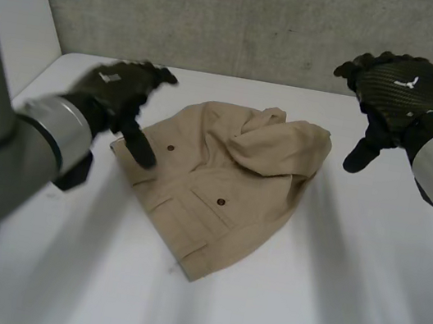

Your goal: Fold the shorts.

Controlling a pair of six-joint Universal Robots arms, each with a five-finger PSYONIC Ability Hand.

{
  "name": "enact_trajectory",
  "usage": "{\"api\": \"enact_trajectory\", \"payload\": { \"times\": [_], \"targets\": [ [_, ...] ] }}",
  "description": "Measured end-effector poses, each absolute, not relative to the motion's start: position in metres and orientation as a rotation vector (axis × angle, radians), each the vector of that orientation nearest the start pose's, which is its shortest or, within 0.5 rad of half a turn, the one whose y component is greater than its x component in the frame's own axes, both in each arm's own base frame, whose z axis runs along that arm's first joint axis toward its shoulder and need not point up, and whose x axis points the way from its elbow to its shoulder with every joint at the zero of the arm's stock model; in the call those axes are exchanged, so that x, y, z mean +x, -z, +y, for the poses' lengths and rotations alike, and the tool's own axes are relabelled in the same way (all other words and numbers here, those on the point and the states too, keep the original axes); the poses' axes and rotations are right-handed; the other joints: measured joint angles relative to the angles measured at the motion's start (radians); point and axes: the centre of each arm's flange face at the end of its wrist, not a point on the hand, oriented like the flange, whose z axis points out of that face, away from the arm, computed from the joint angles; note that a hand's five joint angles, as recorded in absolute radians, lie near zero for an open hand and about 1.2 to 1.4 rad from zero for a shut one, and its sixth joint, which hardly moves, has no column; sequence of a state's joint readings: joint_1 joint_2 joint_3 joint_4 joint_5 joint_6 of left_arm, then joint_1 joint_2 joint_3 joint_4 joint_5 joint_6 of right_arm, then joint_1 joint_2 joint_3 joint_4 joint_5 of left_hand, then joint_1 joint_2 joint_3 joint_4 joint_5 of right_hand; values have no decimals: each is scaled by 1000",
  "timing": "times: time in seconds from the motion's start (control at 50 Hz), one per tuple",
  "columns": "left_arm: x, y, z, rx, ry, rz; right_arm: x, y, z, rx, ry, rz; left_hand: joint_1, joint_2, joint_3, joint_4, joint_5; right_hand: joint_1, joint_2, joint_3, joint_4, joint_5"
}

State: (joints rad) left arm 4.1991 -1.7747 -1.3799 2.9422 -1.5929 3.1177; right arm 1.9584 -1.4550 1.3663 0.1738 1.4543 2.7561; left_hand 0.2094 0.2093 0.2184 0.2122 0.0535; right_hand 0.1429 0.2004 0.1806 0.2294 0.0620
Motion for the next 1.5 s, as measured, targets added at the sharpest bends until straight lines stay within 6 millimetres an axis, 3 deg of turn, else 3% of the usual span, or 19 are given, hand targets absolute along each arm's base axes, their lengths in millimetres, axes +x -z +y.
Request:
{"api": "enact_trajectory", "payload": {
  "times": [0.08,0.2,0.34,0.38,0.5,0.7,0.84,1.02,1.16,1.32,1.44,1.5],
  "targets": [
    [-293,-263,-206,749,2034,2716,255,-314,-247,-1012,2057,2044,19,18,4,4,0,0,0,0,0,0],
    [-315,-215,-169,891,1825,2785,255,-304,-248,-1035,2023,2072,46,48,33,45,30,0,0,0,0,0],
    [-322,-187,-155,934,1748,2785,259,-275,-244,-1074,1904,2112,46,48,33,45,30,0,0,0,0,0],
    [-320,-182,-158,909,1765,2775,265,-256,-237,-1120,1816,2104,46,48,33,45,30,0,0,0,0,0],
    [-300,-194,-188,717,1866,2714,289,-214,-206,-1246,1572,2008,46,48,33,45,30,3,0,1,0,0],
    [-259,-210,-228,457,1907,2641,324,-176,-180,-1292,1460,1877,43,46,31,43,27,146,129,152,107,89],
    [-240,-214,-241,359,1901,2617,345,-151,-168,-1346,1412,1827,43,42,31,41,23,228,224,249,200,175],
    [-236,-211,-241,342,1881,2622,362,-127,-166,-1383,1418,1810,43,39,30,37,19,297,313,332,283,252],
    [-235,-212,-240,341,1886,2620,366,-116,-177,-1406,1493,1834,42,35,30,34,10,428,463,481,431,393],
    [-234,-217,-238,335,1906,2611,368,-112,-185,-1460,1556,1843,42,31,26,29,10,783,959,971,930,864],
    [-234,-219,-236,333,1915,2608,368,-115,-186,-1466,1573,1841,42,31,26,28,10,788,977,996,957,901],
    [-233,-222,-235,331,1929,2600,369,-143,-188,-1427,1654,1792,36,25,25,23,5,804,977,997,958,908]
  ]
}}
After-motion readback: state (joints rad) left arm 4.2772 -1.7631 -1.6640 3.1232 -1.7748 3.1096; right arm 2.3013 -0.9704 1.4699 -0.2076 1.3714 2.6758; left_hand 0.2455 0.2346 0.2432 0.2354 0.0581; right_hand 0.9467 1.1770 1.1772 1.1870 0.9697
